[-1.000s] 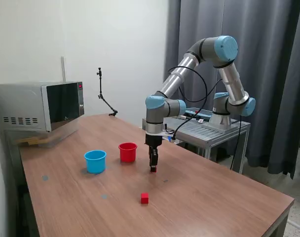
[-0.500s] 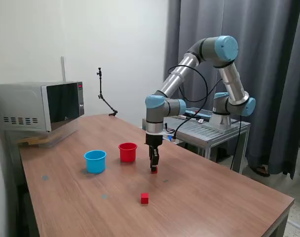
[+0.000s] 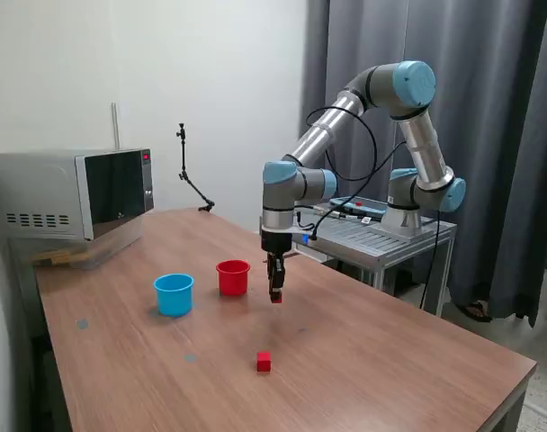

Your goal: Place red objects in the red bin, and blue objects in the blue bin.

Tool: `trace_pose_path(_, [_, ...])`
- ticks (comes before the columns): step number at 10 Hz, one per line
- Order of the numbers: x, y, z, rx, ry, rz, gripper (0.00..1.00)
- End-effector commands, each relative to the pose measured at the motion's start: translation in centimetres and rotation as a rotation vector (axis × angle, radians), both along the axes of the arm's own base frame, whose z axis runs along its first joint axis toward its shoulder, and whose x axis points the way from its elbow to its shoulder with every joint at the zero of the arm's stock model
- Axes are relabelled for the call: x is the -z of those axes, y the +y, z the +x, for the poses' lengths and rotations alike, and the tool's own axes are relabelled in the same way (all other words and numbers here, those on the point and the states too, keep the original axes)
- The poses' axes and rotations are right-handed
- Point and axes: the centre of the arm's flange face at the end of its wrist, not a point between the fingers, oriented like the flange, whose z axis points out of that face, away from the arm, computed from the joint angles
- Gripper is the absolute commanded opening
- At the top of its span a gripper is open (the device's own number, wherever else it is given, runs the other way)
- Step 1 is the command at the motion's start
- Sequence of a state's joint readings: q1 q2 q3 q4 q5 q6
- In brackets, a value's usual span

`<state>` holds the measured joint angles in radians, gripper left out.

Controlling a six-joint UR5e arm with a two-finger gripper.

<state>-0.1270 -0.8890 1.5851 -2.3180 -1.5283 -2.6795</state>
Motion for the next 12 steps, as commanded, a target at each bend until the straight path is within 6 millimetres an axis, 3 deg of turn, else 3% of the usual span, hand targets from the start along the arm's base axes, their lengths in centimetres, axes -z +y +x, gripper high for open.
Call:
trace_pose_path(1, [-4.4, 2.1, -0.2, -0.004, -0.004, 0.005, 0.0])
trace_pose_path(3, [-6.6, 4.6, 0.0, -0.004, -0.02, 0.004, 0.0])
trace_pose_path(9, [-8.4, 15.8, 0.5, 0.106, -0.005, 0.012, 0.0])
trace_pose_path(12, [-8.3, 17.3, 0.6, 0.103, -0.002, 0.006, 0.0])
